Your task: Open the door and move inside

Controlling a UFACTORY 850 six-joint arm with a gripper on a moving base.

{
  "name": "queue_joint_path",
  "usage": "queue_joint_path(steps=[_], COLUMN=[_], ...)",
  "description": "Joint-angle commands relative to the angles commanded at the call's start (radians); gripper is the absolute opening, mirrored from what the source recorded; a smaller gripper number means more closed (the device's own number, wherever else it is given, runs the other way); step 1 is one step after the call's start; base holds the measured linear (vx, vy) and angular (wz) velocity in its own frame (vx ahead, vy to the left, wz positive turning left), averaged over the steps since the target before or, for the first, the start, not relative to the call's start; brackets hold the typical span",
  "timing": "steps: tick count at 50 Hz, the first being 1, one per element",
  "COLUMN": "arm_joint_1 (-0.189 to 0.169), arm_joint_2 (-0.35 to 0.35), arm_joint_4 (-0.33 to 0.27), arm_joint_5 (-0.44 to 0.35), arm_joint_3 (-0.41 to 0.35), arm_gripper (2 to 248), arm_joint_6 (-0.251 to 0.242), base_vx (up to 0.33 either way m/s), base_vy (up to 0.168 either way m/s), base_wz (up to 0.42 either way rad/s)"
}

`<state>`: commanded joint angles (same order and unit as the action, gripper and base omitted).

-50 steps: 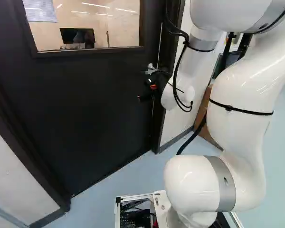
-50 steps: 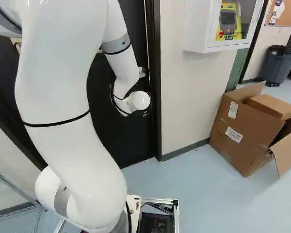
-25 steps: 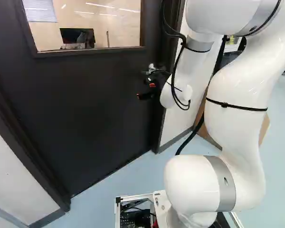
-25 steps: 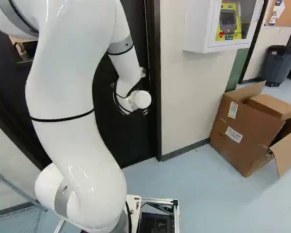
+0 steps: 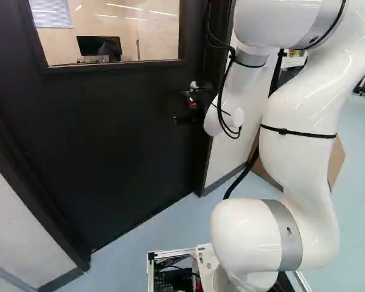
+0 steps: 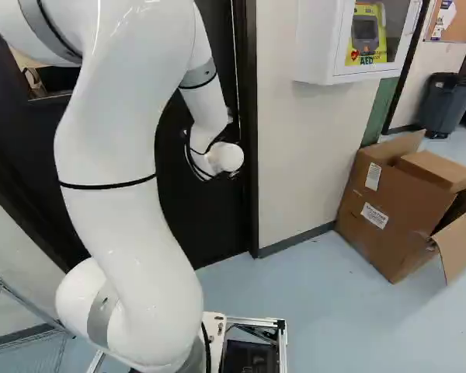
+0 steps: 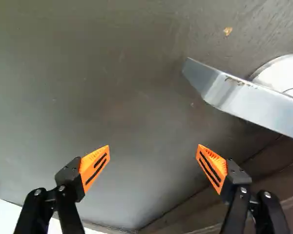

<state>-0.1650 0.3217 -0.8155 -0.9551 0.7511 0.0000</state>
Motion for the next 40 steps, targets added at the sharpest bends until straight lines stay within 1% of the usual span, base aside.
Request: queue_joint_path(steps=[20, 40], arm_joint_1=[0.007, 0.023], arm_joint_2=[0.046, 0.099], arm_joint_4=[0.0, 0.0], arm_joint_5=[0.0, 0.0], arm_joint_3=[0.058, 0.125], arm_gripper=[247, 247], arm_joint_6=[0.0, 0.0], base_vx=[0.0, 0.0], base_vy=[0.0, 0.0], base_wz=[0.0, 0.0])
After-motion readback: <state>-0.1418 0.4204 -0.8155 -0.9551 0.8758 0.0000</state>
